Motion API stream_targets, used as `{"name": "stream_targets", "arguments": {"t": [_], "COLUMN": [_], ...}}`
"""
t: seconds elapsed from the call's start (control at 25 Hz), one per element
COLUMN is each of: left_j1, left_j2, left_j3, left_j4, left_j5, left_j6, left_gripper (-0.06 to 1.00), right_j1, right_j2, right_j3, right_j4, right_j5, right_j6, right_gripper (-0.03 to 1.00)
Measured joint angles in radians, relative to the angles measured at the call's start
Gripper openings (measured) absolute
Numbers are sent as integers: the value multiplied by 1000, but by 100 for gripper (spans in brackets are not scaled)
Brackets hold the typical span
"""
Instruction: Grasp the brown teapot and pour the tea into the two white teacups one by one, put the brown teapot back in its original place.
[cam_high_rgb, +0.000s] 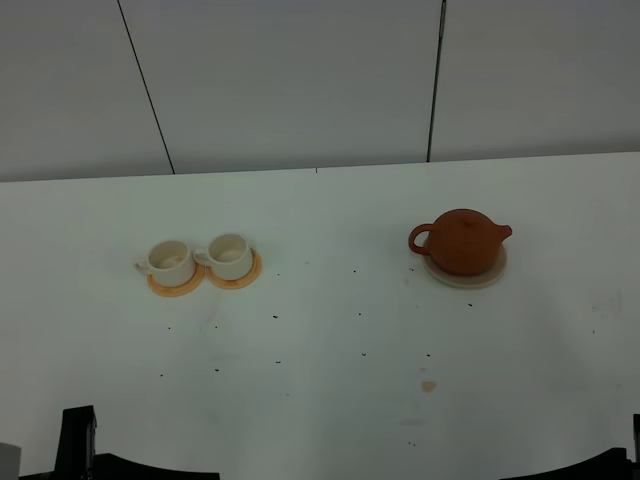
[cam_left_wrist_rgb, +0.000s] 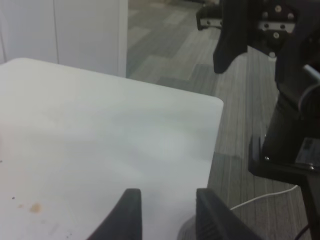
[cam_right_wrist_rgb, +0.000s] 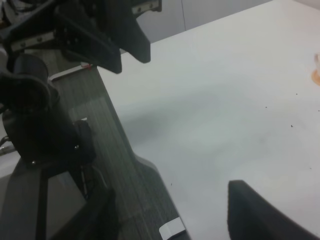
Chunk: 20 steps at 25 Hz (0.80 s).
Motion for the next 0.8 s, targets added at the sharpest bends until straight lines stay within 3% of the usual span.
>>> {"name": "stream_targets", "arguments": {"t": [0.8], "left_j1": [0], "left_j2": [0], "left_j3": [0], "left_j4": [-40], "left_j5": [-1], "left_j6": [-76], "left_gripper": [37], "right_j1": [0], "right_j2": [0], "right_j3": [0], "right_j4": [0], "right_j5": [-1], "right_j6": [9], "right_gripper": [47]}}
